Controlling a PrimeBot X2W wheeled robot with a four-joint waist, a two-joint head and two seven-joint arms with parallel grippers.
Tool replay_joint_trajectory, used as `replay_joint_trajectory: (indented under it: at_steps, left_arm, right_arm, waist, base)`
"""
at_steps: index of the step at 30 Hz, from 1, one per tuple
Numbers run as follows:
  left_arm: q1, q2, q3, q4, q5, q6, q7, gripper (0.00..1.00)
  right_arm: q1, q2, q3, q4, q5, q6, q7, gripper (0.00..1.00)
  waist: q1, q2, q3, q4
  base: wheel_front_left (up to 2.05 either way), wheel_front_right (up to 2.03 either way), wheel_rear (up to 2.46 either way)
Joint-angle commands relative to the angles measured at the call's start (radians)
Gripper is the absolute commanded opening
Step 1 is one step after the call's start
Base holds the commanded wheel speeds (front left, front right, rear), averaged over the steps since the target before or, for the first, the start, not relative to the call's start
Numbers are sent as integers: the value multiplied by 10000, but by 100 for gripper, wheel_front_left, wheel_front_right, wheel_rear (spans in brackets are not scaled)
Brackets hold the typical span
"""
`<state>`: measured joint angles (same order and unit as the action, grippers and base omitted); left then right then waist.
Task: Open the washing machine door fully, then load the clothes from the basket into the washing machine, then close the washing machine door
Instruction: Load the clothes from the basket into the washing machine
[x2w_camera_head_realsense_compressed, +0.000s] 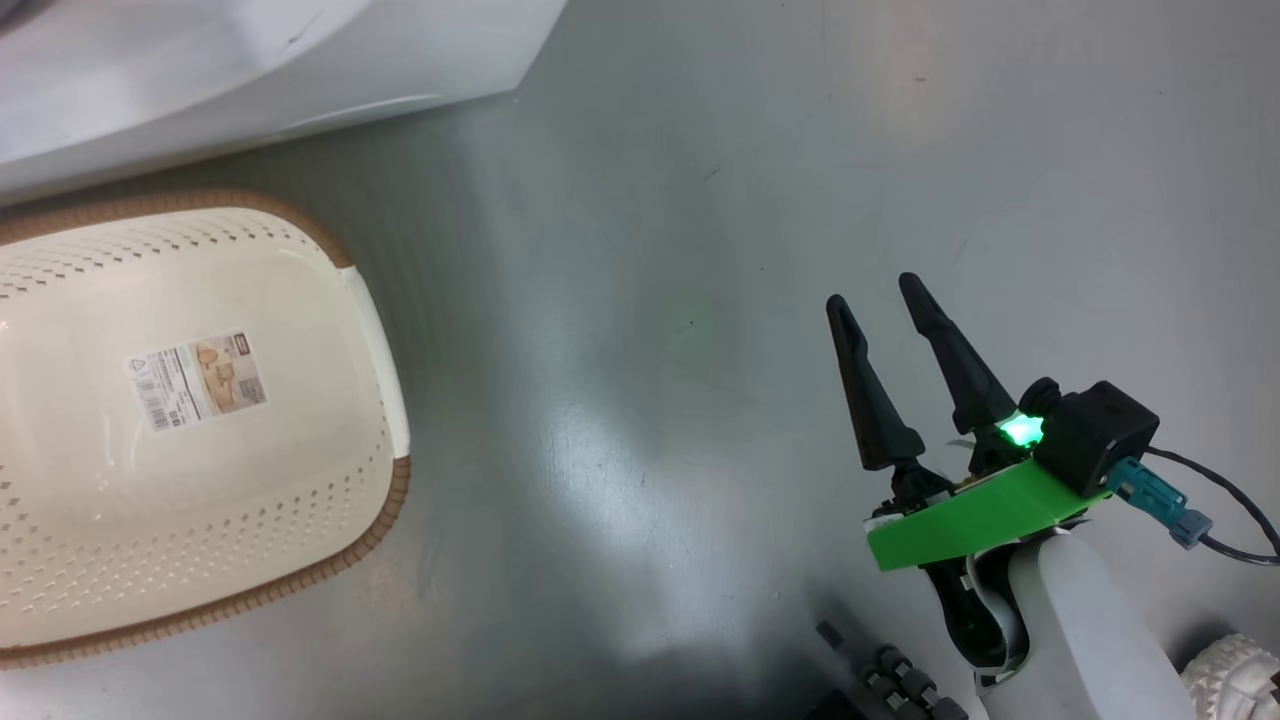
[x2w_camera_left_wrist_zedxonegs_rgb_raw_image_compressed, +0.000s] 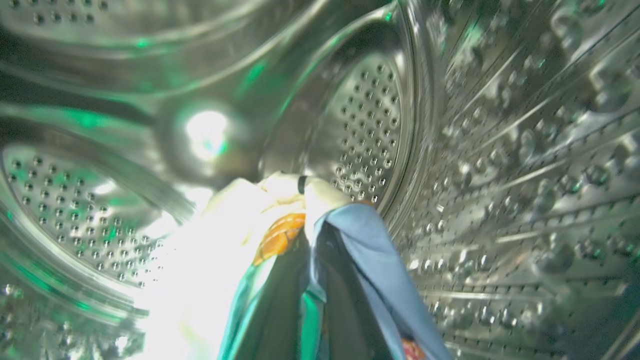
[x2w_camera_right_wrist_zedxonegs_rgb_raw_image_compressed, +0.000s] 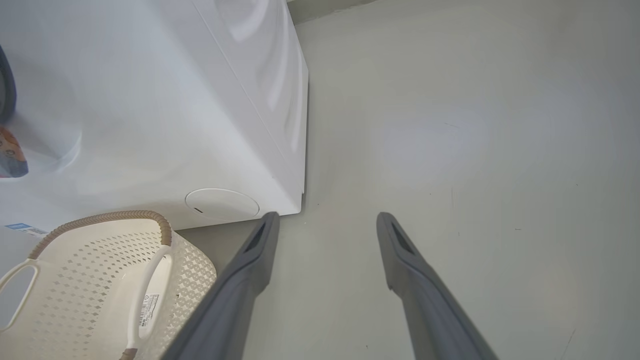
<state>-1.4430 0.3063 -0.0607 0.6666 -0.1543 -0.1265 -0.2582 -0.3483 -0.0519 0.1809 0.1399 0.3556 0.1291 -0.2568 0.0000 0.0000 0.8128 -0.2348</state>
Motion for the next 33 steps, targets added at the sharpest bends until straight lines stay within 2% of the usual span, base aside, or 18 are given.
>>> replay_joint_trajectory:
  at_steps: [1, 3, 4, 5, 20, 33]
  left_arm:
    - [40, 379, 97, 120, -61, 33, -27, 0]
    - [-89, 355, 78, 570, -80, 56, -28, 0]
    - [-132, 351, 35, 786, -62, 56, -28, 40]
    - [-189, 333, 16, 969, -74, 57, -28, 100]
    - [-336, 165, -254, 2441, -104, 383, 280, 100]
    - [202, -120, -344, 2226, -364, 495, 245, 100]
  right_arm:
    - [338, 17, 221, -142, 69, 16, -49, 100]
    - [351, 17, 209, -120, 71, 16, -49, 100]
    - [352, 17, 206, -111, 73, 16, -49, 100]
    - [349, 17, 204, -103, 74, 16, -49, 100]
    - [236, 17, 54, 32, 63, 16, -49, 100]
    - [189, 17, -237, 56, -24, 16, -49, 100]
  waist:
    - [0, 0, -28, 4]
    - [0, 0, -52, 18]
    - [0, 0, -67, 27]
    - [0, 0, -77, 37]
    - [0, 0, -482, 325]
    - [0, 0, -743, 680]
  base:
    - [0, 0, 0]
    - [0, 0, 0]
    - [0, 0, 0]
    - [0, 0, 0]
    - [0, 0, 0]
    - [0, 0, 0]
